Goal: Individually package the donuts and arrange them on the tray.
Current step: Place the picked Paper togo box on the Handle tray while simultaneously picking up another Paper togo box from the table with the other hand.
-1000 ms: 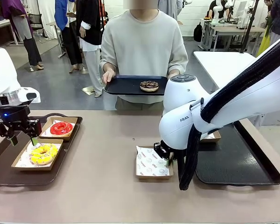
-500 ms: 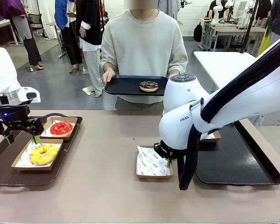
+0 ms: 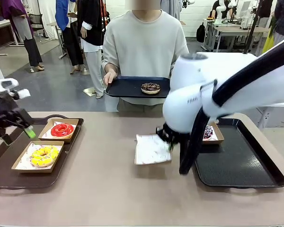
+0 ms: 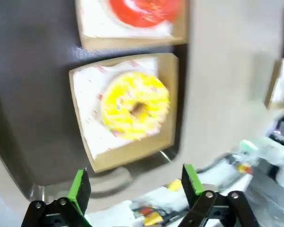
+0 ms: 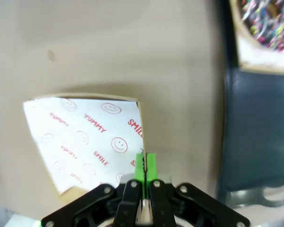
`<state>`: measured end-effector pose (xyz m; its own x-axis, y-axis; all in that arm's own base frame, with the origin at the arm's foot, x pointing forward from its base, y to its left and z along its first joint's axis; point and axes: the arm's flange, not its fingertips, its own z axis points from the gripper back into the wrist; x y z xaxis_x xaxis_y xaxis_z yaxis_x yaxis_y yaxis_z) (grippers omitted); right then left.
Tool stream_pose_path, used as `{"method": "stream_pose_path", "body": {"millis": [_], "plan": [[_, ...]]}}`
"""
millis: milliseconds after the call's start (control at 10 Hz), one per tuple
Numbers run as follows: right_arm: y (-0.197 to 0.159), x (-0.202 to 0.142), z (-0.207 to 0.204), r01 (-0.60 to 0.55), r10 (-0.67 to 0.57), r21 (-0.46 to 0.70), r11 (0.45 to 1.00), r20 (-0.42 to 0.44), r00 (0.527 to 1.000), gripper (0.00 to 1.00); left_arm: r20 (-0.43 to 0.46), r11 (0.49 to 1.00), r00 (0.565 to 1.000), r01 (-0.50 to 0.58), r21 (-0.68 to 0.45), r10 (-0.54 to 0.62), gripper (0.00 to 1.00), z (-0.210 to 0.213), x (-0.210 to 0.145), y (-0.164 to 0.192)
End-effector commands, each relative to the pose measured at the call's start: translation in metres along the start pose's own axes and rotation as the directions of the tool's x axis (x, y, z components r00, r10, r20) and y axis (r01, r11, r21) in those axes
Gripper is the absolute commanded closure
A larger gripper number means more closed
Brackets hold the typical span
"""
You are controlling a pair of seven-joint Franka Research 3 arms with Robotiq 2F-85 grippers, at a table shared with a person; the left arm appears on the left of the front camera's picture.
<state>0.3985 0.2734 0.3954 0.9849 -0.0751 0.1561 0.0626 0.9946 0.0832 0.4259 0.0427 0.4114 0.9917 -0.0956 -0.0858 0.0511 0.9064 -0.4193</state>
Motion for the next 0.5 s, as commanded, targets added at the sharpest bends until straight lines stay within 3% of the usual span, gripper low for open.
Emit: {"method": "stream_pose_path", "body": {"millis": [0,200,400], "plan": [[-0.004,0.030,0.052,-0.004,0.003,0.023,1.000,0.022,1.000,1.00,-0.028,0.962,1.000,0.000,-0.273,-0.008,0.00,0.044,-0.024,0.040],[0.011,0.063,0.098,-0.021,0.021,0.012,1.000,-0.008,1.000,1.00,-0.070,0.866,0.998,-0.038,-0.499,0.003,0.00,0.064,-0.031,0.085],[0.027,0.096,0.114,-0.039,0.038,-0.021,0.999,-0.043,0.998,1.00,-0.066,0.765,0.995,-0.100,-0.636,0.075,0.00,0.066,-0.030,0.126]]}}
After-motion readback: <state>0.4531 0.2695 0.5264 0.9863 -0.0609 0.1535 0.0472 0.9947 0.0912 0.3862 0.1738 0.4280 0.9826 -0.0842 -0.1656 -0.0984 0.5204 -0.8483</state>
